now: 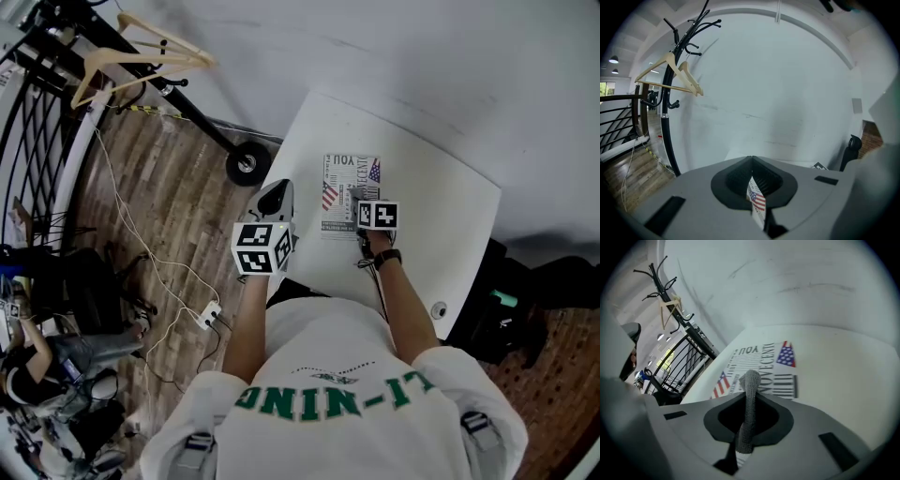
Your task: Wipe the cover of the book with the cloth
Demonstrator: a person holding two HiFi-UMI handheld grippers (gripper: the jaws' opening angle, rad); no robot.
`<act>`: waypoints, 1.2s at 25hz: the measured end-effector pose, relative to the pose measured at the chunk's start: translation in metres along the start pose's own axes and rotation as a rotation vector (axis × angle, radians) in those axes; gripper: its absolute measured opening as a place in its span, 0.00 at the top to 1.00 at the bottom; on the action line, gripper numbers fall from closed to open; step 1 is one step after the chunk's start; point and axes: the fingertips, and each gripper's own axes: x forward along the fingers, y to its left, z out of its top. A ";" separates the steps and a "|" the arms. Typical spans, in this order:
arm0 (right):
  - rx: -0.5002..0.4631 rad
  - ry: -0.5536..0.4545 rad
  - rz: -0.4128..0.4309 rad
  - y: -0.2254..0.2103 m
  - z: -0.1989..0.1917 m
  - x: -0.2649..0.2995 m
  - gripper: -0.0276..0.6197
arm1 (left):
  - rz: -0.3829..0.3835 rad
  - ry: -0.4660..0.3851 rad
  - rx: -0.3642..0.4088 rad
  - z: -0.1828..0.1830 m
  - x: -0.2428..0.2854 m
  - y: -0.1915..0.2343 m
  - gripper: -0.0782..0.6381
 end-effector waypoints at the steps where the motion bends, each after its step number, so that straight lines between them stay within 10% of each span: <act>1: 0.017 -0.009 -0.026 -0.016 0.001 -0.007 0.90 | -0.006 -0.001 0.000 0.001 0.001 -0.003 0.88; 13: 0.131 -0.045 -0.089 -0.062 -0.001 -0.029 0.90 | -0.058 -0.001 0.019 0.000 0.008 -0.030 0.88; 22: 0.024 0.010 0.220 0.089 -0.012 0.014 0.90 | -0.025 0.005 0.000 -0.008 0.000 -0.016 0.88; 30: 0.019 0.048 0.203 0.095 -0.022 0.032 0.90 | -0.010 0.009 -0.012 -0.013 -0.006 -0.009 0.88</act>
